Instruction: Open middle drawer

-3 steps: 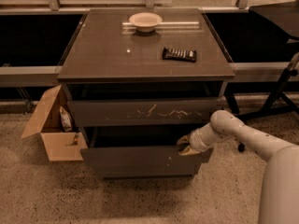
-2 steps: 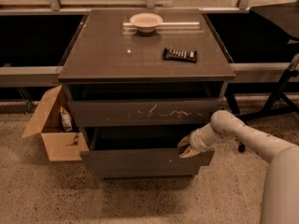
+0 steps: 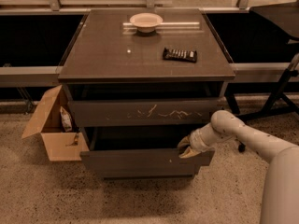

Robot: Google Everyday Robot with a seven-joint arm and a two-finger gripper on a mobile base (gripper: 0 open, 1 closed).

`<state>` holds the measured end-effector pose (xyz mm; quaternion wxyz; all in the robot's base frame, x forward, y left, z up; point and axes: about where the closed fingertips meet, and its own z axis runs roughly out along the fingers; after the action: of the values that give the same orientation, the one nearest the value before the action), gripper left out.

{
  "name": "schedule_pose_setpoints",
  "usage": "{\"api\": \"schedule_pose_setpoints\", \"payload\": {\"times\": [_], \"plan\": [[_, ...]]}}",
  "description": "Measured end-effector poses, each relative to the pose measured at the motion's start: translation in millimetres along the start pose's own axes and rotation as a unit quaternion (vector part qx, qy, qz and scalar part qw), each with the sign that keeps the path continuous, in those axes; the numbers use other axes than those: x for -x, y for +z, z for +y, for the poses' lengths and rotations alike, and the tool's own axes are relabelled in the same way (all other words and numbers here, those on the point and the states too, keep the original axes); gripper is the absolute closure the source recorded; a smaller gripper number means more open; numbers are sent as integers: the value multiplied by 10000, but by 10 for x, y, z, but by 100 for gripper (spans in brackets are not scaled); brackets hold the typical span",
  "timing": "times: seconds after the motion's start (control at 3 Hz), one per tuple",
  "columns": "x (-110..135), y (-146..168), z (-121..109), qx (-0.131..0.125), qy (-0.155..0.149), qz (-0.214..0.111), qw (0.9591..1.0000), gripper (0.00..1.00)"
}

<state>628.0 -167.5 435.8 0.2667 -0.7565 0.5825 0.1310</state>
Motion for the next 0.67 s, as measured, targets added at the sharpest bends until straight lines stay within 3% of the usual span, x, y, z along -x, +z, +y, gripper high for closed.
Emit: {"api": "schedule_pose_setpoints", "payload": {"times": [0.67], "plan": [[0, 0, 0, 0, 0, 0, 10000, 29]]}}
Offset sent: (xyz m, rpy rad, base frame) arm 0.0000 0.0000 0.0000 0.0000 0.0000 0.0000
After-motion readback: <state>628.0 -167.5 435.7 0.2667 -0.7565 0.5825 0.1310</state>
